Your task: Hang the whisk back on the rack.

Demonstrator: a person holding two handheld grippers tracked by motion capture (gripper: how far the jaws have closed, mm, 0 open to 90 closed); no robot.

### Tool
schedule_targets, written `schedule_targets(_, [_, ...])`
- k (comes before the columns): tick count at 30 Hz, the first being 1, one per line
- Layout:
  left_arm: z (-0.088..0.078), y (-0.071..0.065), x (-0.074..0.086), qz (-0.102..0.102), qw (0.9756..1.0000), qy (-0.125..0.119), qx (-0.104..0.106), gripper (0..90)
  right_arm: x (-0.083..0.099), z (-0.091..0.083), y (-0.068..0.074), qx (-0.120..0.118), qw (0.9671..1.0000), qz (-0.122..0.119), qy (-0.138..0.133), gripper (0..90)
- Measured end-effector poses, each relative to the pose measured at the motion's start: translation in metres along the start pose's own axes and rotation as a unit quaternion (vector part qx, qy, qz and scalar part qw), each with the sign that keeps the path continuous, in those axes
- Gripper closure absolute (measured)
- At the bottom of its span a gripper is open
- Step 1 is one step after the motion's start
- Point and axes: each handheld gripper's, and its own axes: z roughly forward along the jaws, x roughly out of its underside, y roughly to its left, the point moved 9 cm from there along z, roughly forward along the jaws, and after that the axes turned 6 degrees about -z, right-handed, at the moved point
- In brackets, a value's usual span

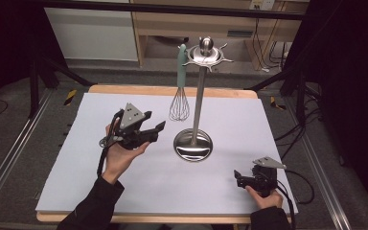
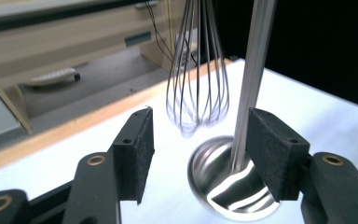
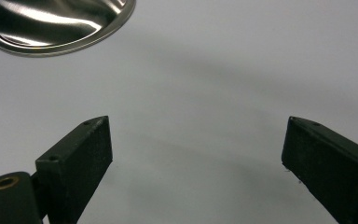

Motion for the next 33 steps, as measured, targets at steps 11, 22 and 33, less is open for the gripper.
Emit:
schedule_targets(11, [-0.011,0.017,0.063,-0.01,0.9989,0.045,-0.012,39.4,0.002,-0.001,-0.002,0.003,0.9999,0.01,-0.001,8.7])
schedule_targets(22, [-0.041,0.051,0.113,-0.03,0.9954,0.079,-0.046,36.0,0.008,-0.007,-0.012,0.022,0.9992,0.032,0.0,8.1])
schedule_targets(33, [-0.069,0.091,0.161,-0.051,0.9895,0.101,-0.089,31.5,0.014,-0.006,-0.016,0.03,0.9988,0.036,0.011,7.6])
